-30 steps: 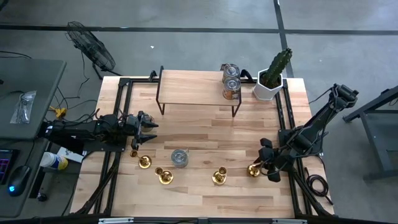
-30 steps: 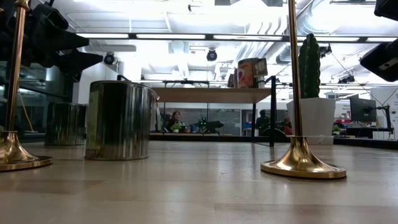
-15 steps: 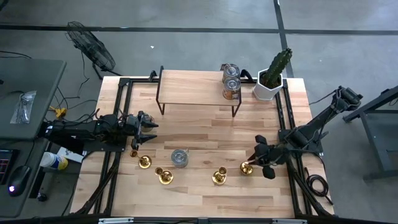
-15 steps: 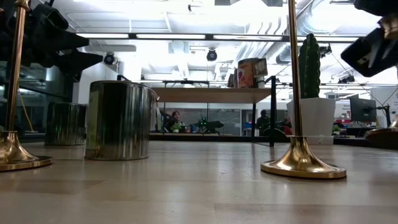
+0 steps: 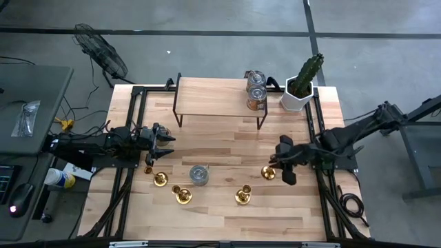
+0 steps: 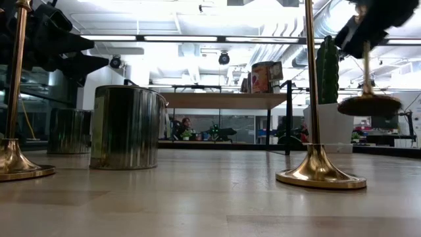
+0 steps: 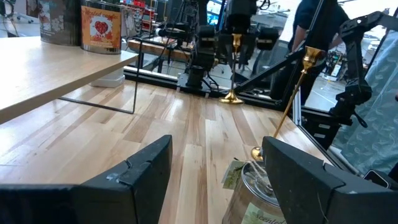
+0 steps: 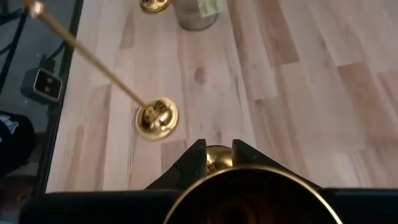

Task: Pick & Place candle stick holders
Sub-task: Put the gold candle holder on the shelf

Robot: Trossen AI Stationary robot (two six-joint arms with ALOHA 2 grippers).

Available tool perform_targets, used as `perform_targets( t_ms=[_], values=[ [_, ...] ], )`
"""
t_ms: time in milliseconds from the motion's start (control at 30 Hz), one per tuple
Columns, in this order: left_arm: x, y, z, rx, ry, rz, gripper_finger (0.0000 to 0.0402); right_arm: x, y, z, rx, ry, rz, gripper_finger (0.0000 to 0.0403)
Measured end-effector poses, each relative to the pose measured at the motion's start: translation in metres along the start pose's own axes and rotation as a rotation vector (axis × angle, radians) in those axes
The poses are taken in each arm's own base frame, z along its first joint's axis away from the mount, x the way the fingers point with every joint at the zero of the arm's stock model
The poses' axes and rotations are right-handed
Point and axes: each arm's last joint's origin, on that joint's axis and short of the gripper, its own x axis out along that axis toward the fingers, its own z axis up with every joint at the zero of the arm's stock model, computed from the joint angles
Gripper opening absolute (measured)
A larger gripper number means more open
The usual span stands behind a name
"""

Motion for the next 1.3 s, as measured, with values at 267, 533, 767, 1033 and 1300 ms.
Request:
perform_targets(
  t_ms=[267,533,767,1033,1300],
  values=[
    [0.000,0.000,0.000,0.000,0.000,0.000,0.0243,0.002,-0.010,0.045,0.057,-0.028,-0.031,0.0061],
    [0.000,0.000,0.000,0.000,0.000,0.000,0.0243,-0.005,-0.023,0.087,0.104,-0.056,-0.117,0.0061],
    [0.000,0.000,0.000,0.000,0.000,0.000,0.0243,-0.001,-0.031,0.120,0.152,-0.066,-0.164,0.0061],
    [0.000,0.000,0.000,0.000,0.000,0.000,0.0243,0.008,-0.038,0.154,0.194,-0.099,-0.188,0.0061],
    [0.000,0.000,0.000,0.000,0.000,0.001,0.0243,0.018,-0.040,0.179,0.216,-0.126,-0.202,0.0061]
  ],
)
